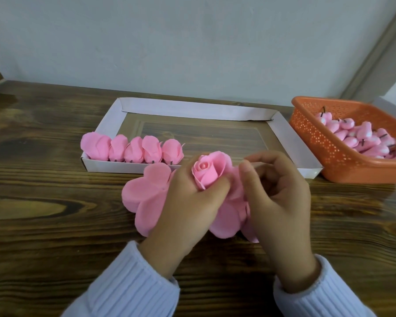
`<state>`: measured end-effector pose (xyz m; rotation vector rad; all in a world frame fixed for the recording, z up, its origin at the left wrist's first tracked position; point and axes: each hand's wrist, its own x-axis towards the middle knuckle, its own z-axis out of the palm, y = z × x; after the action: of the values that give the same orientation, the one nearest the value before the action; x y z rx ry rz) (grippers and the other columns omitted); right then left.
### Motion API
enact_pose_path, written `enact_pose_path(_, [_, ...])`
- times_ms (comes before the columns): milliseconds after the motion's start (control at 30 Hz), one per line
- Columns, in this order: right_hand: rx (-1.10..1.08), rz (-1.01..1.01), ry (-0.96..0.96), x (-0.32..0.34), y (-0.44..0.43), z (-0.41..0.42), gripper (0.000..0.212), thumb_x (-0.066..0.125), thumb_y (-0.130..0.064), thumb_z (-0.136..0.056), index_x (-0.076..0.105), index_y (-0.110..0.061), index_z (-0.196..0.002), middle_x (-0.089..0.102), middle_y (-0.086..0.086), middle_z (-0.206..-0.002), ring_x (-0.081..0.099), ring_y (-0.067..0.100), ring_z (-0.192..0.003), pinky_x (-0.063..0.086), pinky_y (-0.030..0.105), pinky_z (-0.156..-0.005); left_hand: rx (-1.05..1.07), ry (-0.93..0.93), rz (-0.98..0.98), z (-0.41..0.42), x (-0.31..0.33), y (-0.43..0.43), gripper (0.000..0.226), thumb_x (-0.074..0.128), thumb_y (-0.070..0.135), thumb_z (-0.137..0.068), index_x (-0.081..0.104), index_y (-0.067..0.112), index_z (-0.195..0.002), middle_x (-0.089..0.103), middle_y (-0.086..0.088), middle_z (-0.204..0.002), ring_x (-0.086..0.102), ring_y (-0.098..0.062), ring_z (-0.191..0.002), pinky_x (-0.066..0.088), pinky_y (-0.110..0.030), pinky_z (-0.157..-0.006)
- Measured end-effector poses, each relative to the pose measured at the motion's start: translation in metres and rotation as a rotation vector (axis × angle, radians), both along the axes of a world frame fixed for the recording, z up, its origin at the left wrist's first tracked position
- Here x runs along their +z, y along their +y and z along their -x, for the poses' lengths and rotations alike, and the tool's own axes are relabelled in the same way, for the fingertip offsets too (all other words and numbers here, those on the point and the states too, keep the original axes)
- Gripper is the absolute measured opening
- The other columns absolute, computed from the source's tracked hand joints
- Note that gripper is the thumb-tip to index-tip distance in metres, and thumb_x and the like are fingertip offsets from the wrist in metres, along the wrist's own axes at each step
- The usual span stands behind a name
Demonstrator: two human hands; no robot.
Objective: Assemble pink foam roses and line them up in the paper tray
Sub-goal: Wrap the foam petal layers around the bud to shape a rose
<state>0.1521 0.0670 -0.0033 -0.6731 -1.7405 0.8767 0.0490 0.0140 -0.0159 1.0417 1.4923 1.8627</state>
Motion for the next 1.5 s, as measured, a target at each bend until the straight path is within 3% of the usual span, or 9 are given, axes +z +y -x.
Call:
enact_pose_path(200, [0.288, 0.255, -0.057, 0.001, -0.001, -0.002, 0.029, 0.054, -0.038, -0.082, 0.051, -0.022, -0.107, 0.070, 0.000, -0.073, 0.065, 0.007, -0.062, 0.048, 0.017, -0.055, 0.123, -0.251, -0.027, 0.007, -0.001, 0.001, 0.012, 0.067, 0.011, -0.088, 0.062, 0.004, -0.079, 0.058, -0.004, -0.061, 0.060, -0.020, -0.059, 0.051, -0.035, -0.057])
enact_pose_path(400, [0.232, -0.002, -0.325, -0.008, -0.007, 0.003, 0.037, 0.069, -0.012, -0.080, 0.050, -0.029, -0.107, 0.069, -0.008, -0.071, 0.062, 0.007, -0.059, 0.043, 0.010, -0.057, 0.192, -0.422, -0.063, 0.010, 0.001, 0.002, 0.017, 0.069, 0.026, -0.085, 0.063, 0.010, -0.084, 0.058, -0.005, -0.063, 0.063, -0.027, -0.059, 0.055, -0.044, -0.059])
enact_pose_path(467, [0.129, -0.076, -0.279, -0.008, -0.008, 0.004, 0.030, 0.072, -0.007, -0.078, 0.059, -0.024, -0.100, 0.069, -0.010, -0.069, 0.063, 0.007, -0.062, 0.045, 0.011, -0.057, 0.137, -0.447, -0.080, 0.010, 0.003, 0.002, 0.021, 0.071, 0.032, -0.079, 0.061, 0.013, -0.081, 0.055, -0.011, -0.069, 0.062, -0.038, -0.070, 0.054, -0.061, -0.071])
enact_pose_path(567, [0.030, -0.160, -0.212, -0.007, -0.009, 0.004, 0.018, 0.074, -0.006, -0.078, 0.066, -0.018, -0.088, 0.067, -0.012, -0.071, 0.064, 0.007, -0.063, 0.051, 0.020, -0.057, 0.139, -0.428, -0.093, 0.009, 0.006, 0.001, 0.031, 0.072, 0.037, -0.073, 0.061, 0.010, -0.084, 0.056, -0.021, -0.078, 0.060, -0.053, -0.089, 0.047, -0.068, -0.085])
enact_pose_path(700, [-0.010, -0.226, -0.154, -0.004, -0.012, 0.004, 0.008, 0.067, -0.011, -0.080, 0.065, -0.018, -0.078, 0.063, -0.016, -0.067, 0.062, 0.005, -0.062, 0.049, 0.019, -0.054, 0.120, -0.386, -0.076, 0.005, 0.005, 0.001, 0.042, 0.074, 0.041, -0.068, 0.063, 0.010, -0.095, 0.063, -0.007, -0.080, 0.066, -0.034, -0.090, 0.052, -0.059, -0.089])
enact_pose_path(867, [-0.045, -0.185, -0.095, -0.004, -0.013, 0.004, 0.008, 0.066, -0.009, -0.080, 0.062, -0.015, -0.075, 0.060, -0.014, -0.060, 0.061, 0.005, -0.057, 0.046, 0.015, -0.052, 0.030, -0.451, -0.104, 0.003, 0.002, 0.002, 0.031, 0.068, 0.035, -0.074, 0.065, 0.013, -0.096, 0.067, -0.002, -0.078, 0.068, -0.023, -0.083, 0.055, -0.045, -0.081])
enact_pose_path(1000, [-0.057, -0.153, -0.064, -0.003, -0.013, 0.003, 0.011, 0.065, -0.011, -0.083, 0.059, -0.017, -0.076, 0.061, -0.009, -0.059, 0.061, 0.003, -0.055, 0.043, 0.009, -0.053, 0.014, -0.376, -0.083, -0.001, 0.001, 0.001, 0.032, 0.064, 0.035, -0.077, 0.065, 0.015, -0.101, 0.067, -0.006, -0.086, 0.067, -0.027, -0.089, 0.055, -0.051, -0.083])
enact_pose_path(1367, [-0.081, -0.163, -0.038, -0.002, -0.013, 0.004, 0.012, 0.062, -0.011, -0.083, 0.057, -0.021, -0.078, 0.064, -0.011, -0.069, 0.061, 0.001, -0.055, 0.041, 0.007, -0.051, -0.028, -0.201, -0.129, -0.003, -0.002, 0.000, 0.020, 0.058, 0.035, -0.082, 0.065, 0.027, -0.098, 0.068, 0.010, -0.083, 0.067, -0.008, -0.083, 0.053, -0.026, -0.071])
enact_pose_path(1500, [-0.032, -0.064, 0.010, -0.001, -0.013, 0.003, 0.014, 0.062, -0.016, -0.085, 0.053, -0.025, -0.091, 0.066, -0.006, -0.063, 0.062, 0.008, -0.050, 0.044, 0.015, -0.048, -0.063, -0.123, -0.106, -0.004, -0.002, -0.001, 0.031, 0.057, 0.039, -0.083, 0.063, 0.023, -0.110, 0.071, 0.012, -0.091, 0.068, -0.003, -0.089, 0.054, -0.022, -0.073])
